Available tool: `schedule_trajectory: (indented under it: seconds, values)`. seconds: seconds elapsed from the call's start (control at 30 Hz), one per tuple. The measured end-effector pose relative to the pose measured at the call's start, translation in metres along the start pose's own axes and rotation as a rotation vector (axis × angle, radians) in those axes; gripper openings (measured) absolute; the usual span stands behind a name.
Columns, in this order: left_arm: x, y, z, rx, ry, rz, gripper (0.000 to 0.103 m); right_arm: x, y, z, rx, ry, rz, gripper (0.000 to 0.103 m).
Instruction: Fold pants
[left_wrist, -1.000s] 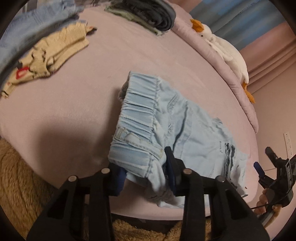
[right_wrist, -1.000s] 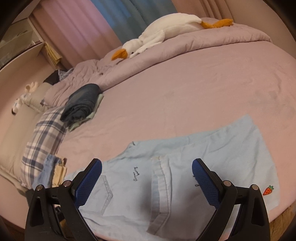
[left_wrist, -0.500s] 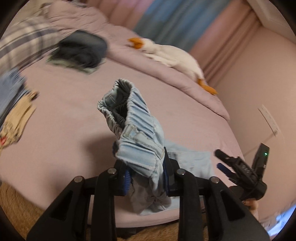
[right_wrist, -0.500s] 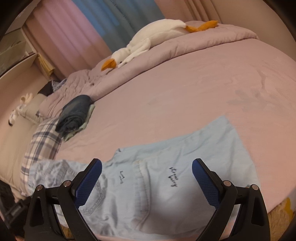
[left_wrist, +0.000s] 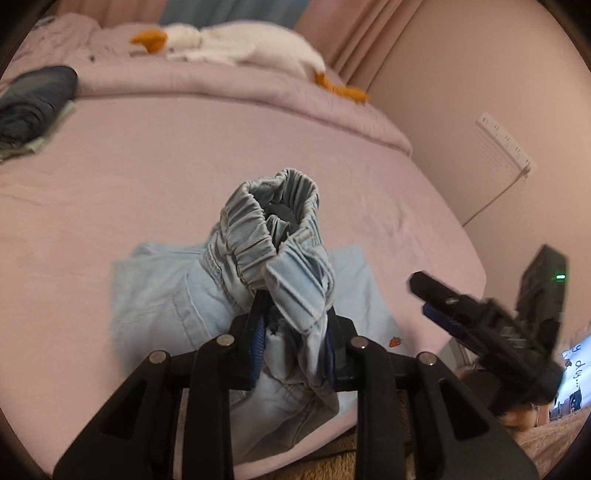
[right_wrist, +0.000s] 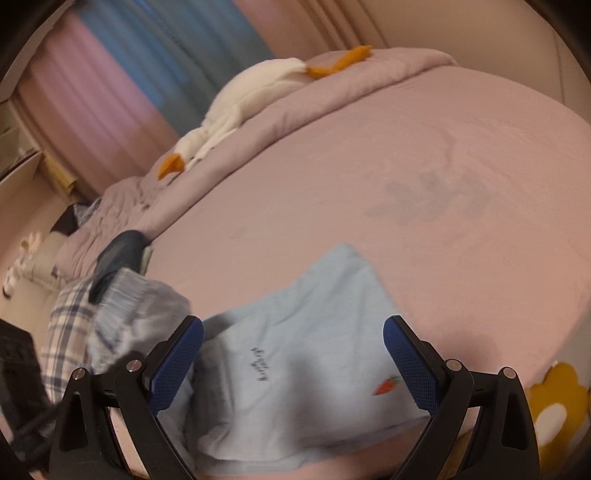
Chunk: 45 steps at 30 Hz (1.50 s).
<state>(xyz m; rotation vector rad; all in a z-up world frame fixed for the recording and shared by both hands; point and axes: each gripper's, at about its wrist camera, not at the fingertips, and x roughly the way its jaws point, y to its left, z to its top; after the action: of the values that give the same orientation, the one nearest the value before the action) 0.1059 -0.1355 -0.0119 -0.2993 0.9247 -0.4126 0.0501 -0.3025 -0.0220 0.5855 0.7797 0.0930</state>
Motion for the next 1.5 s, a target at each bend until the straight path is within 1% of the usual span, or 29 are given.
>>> schedule_trajectory:
  seconds: [0.03, 0.07, 0.13, 0.17, 0.2, 0.23, 0.27, 0.33, 0.37, 0.4, 0.43, 0.47, 0.5, 0.53, 0.6, 0.63, 0.7, 0.77, 0.83, 0.9, 1.0, 1.1, 1.17, 1.23, 1.3, 1.37, 1.43, 1.47, 1.5]
  values:
    - [0.011, -0.002, -0.003, -0.001, 0.022, -0.004, 0.026, 0.001, -0.005, 0.001, 0.012, 0.004, 0.004, 0.098]
    - [0.023, -0.002, -0.004, -0.007, 0.048, -0.022, 0.030, 0.001, -0.008, 0.002, 0.020, 0.010, 0.010, 0.098]
    - [0.038, 0.002, -0.007, -0.035, 0.093, -0.094, 0.040, 0.005, -0.015, 0.002, 0.039, 0.029, 0.017, 0.098]
    - [0.044, 0.005, -0.009, -0.071, 0.122, -0.146, 0.052, 0.006, -0.016, 0.001, 0.042, 0.034, 0.015, 0.098]
    - [0.045, 0.005, -0.012, -0.092, 0.139, -0.173, 0.058, 0.008, -0.016, 0.000, 0.042, 0.041, 0.006, 0.098]
    - [0.046, 0.006, -0.015, -0.106, 0.153, -0.196, 0.059, 0.008, -0.017, 0.001, 0.039, 0.043, 0.001, 0.098]
    - [0.043, 0.004, -0.016, -0.106, 0.157, -0.198, 0.059, 0.008, -0.016, 0.000, 0.038, 0.044, -0.003, 0.098]
    - [0.030, 0.002, -0.017, -0.106, 0.144, -0.198, 0.068, 0.006, -0.014, 0.000, 0.037, 0.039, -0.004, 0.098]
    - [0.021, 0.004, -0.017, -0.110, 0.126, -0.200, 0.075, 0.006, -0.011, 0.000, 0.031, 0.035, -0.002, 0.098]
    - [0.013, 0.004, -0.019, -0.113, 0.109, -0.200, 0.080, 0.005, -0.007, 0.000, 0.020, 0.031, -0.001, 0.098]
    - [-0.002, 0.008, -0.020, -0.113, 0.074, -0.190, 0.081, 0.004, -0.004, -0.001, 0.008, 0.026, 0.001, 0.098]
    - [-0.012, 0.012, -0.021, -0.108, 0.051, -0.168, 0.081, 0.003, -0.001, -0.002, -0.008, 0.021, 0.008, 0.094]
    - [-0.018, 0.016, -0.023, -0.106, 0.036, -0.141, 0.081, 0.002, 0.004, -0.003, -0.026, 0.022, 0.029, 0.085]
    - [-0.028, 0.025, -0.026, -0.112, 0.016, -0.073, 0.081, 0.001, 0.006, -0.004, -0.034, 0.028, 0.048, 0.082]
    - [-0.037, 0.041, -0.033, -0.134, -0.001, 0.036, 0.081, 0.004, 0.017, -0.008, -0.068, 0.054, 0.098, 0.064]
    - [-0.040, 0.050, -0.037, -0.150, -0.007, 0.072, 0.080, 0.006, 0.022, -0.010, -0.087, 0.071, 0.117, 0.061]
    - [-0.043, 0.065, -0.044, -0.193, -0.005, 0.087, 0.079, 0.014, 0.034, -0.018, -0.114, 0.116, 0.158, 0.060]
    - [-0.044, 0.078, -0.052, -0.240, 0.007, 0.077, 0.079, 0.021, 0.043, -0.026, -0.143, 0.155, 0.168, 0.060]
    - [-0.044, 0.083, -0.056, -0.251, 0.013, 0.087, 0.079, 0.029, 0.051, -0.033, -0.186, 0.159, 0.083, 0.060]
    - [-0.045, 0.085, -0.055, -0.242, 0.008, 0.114, 0.079, 0.035, 0.051, -0.037, -0.183, 0.167, -0.004, 0.060]
    - [-0.048, 0.083, -0.057, -0.220, -0.004, 0.145, 0.079, 0.025, 0.050, -0.034, -0.169, 0.145, 0.016, 0.060]
    - [-0.047, 0.083, -0.060, -0.202, 0.003, 0.141, 0.079, 0.005, 0.056, -0.030, -0.199, 0.084, 0.025, 0.060]
    - [-0.047, 0.087, -0.063, -0.188, 0.010, 0.142, 0.078, 0.001, 0.060, -0.031, -0.219, 0.077, 0.059, 0.060]
    - [-0.045, 0.087, -0.064, -0.181, 0.015, 0.152, 0.078, 0.010, 0.063, -0.033, -0.233, 0.113, 0.092, 0.060]
    - [-0.044, 0.086, -0.064, -0.178, 0.016, 0.156, 0.078, 0.029, 0.061, -0.038, -0.224, 0.171, 0.082, 0.060]
    - [-0.046, 0.085, -0.066, -0.172, 0.014, 0.158, 0.078, 0.046, 0.058, -0.041, -0.213, 0.212, 0.053, 0.059]
    - [-0.046, 0.084, -0.066, -0.167, 0.012, 0.158, 0.078, 0.063, 0.054, -0.044, -0.215, 0.234, -0.022, 0.049]
    - [-0.047, 0.084, -0.066, -0.166, 0.011, 0.159, 0.078, 0.068, 0.053, -0.045, -0.219, 0.233, -0.051, 0.035]
    - [-0.047, 0.084, -0.066, -0.167, 0.009, 0.157, 0.078, 0.069, 0.050, -0.047, -0.217, 0.225, -0.053, 0.022]
